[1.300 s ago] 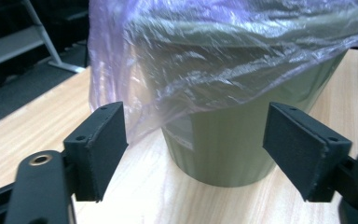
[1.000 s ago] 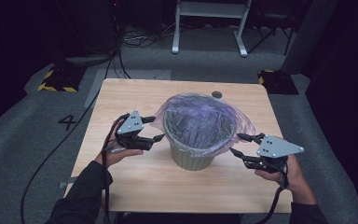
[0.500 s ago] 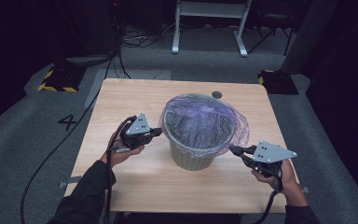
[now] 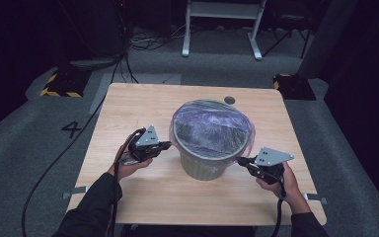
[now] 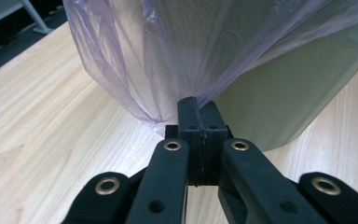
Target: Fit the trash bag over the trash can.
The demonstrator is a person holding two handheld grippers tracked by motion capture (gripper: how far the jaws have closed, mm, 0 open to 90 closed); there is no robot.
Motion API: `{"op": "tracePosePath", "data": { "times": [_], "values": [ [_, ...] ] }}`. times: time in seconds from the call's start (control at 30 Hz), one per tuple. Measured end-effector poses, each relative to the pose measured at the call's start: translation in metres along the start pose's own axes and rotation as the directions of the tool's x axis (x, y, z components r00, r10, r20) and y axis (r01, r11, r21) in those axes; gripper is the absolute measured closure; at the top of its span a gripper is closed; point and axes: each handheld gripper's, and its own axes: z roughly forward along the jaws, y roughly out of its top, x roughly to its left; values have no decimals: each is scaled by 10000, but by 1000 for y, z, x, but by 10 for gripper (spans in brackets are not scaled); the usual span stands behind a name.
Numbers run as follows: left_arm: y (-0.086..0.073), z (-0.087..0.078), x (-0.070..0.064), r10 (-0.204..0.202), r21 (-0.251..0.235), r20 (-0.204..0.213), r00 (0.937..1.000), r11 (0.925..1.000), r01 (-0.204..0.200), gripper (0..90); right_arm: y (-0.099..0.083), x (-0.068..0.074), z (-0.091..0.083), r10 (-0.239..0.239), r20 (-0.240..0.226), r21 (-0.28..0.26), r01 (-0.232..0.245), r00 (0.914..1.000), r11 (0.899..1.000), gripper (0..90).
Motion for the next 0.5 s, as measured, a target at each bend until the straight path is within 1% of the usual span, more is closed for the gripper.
{"op": "tracePosePath", "data": {
  "times": [0.07, 0.13, 0.17, 0.2, 0.27, 0.3, 0.33, 0.4, 0.43, 0.5],
  "values": [
    [-1, 1, -1, 69, 74, -4, 10000, 9999, -69, 900, 1, -2, 3, 94, -31, -57, -94, 10000, 9999, 900],
    [-3, 2, -2, 31, 42, 99, 9999, 10000, -31, 900, 0, -2, 4, 64, -68, -52, -65, 10000, 10000, 900],
    [-4, 1, -2, 74, 34, 116, 9999, 10000, -74, 900, 0, -2, 4, 74, -99, -82, -75, 9999, 9999, 899],
    [-5, 1, -3, 40, 5, 183, 9998, 10000, -40, 900, -2, -2, 3, 59, -238, -113, -62, 9997, 9999, 893],
    [-8, -1, -5, 133, 53, 375, 9992, 9999, -135, 899, -5, 1, 0, -24, -376, -170, 17, 9993, 9999, 876],
    [-10, -2, -6, 139, 51, 353, 9993, 9999, -141, 899, -7, 2, -2, -58, -439, -234, 48, 9990, 9997, 875],
    [-12, -3, -7, 82, 37, 447, 9990, 10000, -84, 899, -8, 2, -4, -74, -487, -280, 60, 9988, 9996, 875],
    [-17, -5, -10, 117, 159, 423, 9990, 9998, -124, 900, -12, 5, -8, -29, -504, -369, 10, 9987, 9993, 881],
    [-18, -6, -11, 82, 165, 488, 9988, 9998, -90, 900, -14, 6, -8, -12, -537, -354, -7, 9986, 9994, 884],
    [-19, -7, -12, 172, 277, 467, 9988, 9994, -185, 900, -17, 7, -7, -12, -628, -247, -4, 9980, 9997, 885]
  ]
}}
